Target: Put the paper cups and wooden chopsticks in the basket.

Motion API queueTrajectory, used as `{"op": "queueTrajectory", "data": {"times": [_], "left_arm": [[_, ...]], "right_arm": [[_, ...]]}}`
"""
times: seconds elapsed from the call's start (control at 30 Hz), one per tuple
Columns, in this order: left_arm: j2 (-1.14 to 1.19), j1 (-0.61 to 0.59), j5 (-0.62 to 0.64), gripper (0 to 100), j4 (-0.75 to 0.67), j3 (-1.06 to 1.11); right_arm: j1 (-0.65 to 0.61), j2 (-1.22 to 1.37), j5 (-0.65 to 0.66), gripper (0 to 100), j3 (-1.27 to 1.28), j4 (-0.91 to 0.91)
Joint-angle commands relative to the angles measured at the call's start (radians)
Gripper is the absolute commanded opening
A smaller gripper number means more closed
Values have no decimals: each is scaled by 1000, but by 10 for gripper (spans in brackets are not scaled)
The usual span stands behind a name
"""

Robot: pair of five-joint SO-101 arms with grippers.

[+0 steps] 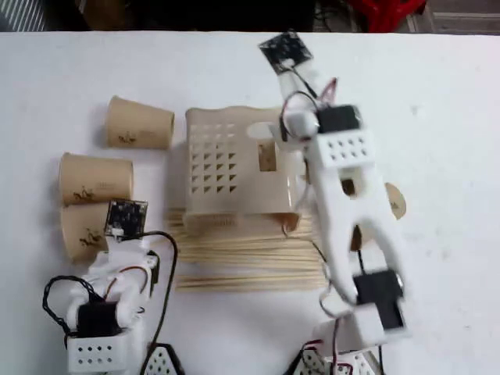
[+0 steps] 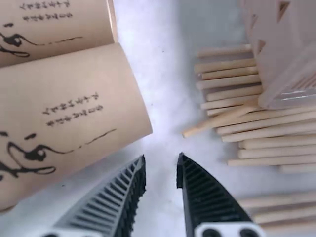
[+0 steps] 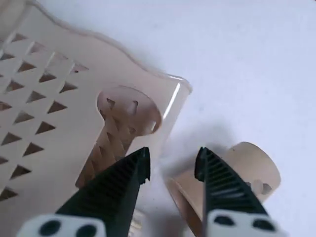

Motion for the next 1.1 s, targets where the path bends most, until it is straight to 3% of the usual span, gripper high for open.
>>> {"op": "queueTrajectory", "data": {"times": [0.0, 0.23, 0.9, 0.97, 1.07], "left_arm": [[-7, 7, 8, 119, 2, -3], [-7, 7, 8, 119, 2, -3], [-7, 7, 8, 119, 2, -3], [-7, 7, 8, 119, 2, -3], [-7, 7, 8, 119, 2, -3]], "right_arm": [[-18, 127, -14, 166, -158, -21], [-18, 326, -14, 166, -319, -8], [12, 452, -3, 162, -310, 5], [21, 453, -9, 134, -308, 5], [42, 447, -14, 2, -318, -2]]}}
